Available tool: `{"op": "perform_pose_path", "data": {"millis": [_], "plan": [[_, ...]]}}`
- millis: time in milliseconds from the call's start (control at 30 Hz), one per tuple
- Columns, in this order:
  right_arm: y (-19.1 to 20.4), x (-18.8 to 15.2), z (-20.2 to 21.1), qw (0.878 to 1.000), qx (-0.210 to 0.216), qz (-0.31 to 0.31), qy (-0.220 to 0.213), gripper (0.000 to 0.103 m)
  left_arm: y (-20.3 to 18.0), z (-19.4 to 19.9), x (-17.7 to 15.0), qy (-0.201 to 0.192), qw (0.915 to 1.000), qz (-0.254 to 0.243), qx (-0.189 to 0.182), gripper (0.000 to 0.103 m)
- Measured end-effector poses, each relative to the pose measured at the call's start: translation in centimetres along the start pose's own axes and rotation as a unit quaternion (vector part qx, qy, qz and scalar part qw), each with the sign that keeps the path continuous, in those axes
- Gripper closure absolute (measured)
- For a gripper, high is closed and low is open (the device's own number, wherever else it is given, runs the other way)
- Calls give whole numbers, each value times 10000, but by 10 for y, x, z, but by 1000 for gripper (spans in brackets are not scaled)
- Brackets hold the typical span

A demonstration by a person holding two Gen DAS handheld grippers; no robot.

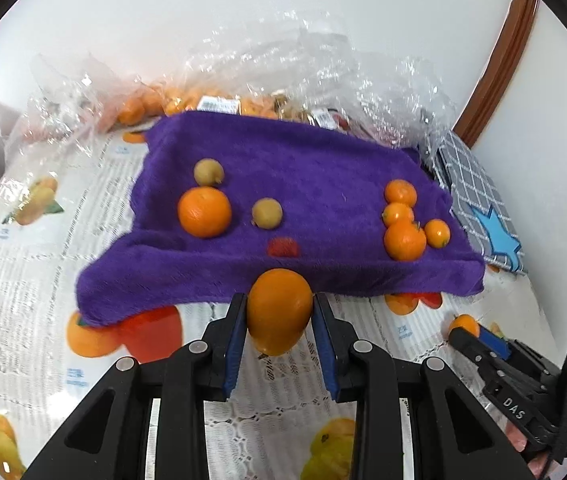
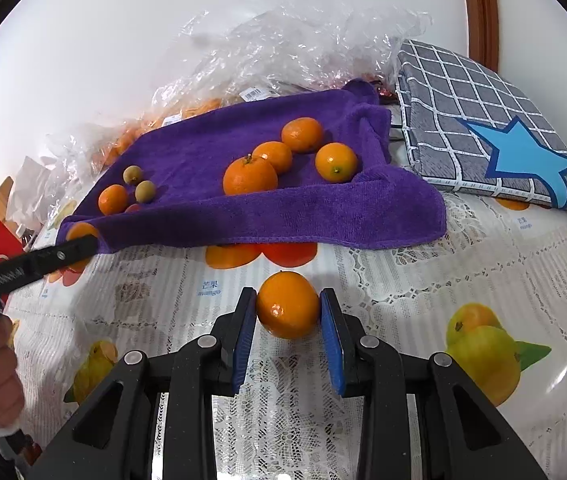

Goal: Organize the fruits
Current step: 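Carry both oranges onto the towel and open both grippers to release them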

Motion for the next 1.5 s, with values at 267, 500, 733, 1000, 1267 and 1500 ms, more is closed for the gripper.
{"op": "perform_pose_path", "data": {"millis": [267, 500, 733, 1000, 1267, 1500], "plan": [[5, 25, 12, 9995, 41, 161, -252, 71, 10, 13, 24, -226, 9997, 92, -2, 72], [2, 67, 18, 9975, -41, 306, -638, 71, 26, 10, 48, -316, 9990, 297, 49, 72], [-7, 91, 6, 9966, -92, 340, -740, 71, 37, 0, 74, -392, 9986, 336, 108, 72], [-1, 109, -15, 9963, -14, 439, -733, 71, 35, -26, 92, -343, 9989, 304, 99, 72], [13, 129, -36, 9959, 149, 549, -709, 71, 29, -40, 109, -293, 9991, 295, 58, 72], [35, 137, -62, 9954, 473, 646, -517, 71, 23, -63, 109, -101, 9995, 293, -5, 72]]}}
Point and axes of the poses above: each gripper's, at about its wrist camera, not at the fingertips, and z roughly against the way its jaws point, y to its left, x to its top, the point moved 8 cm from there along -z, roughly the way its jaws point, and after that the axes turned 8 degrees about -y, right-handed, at the moved point
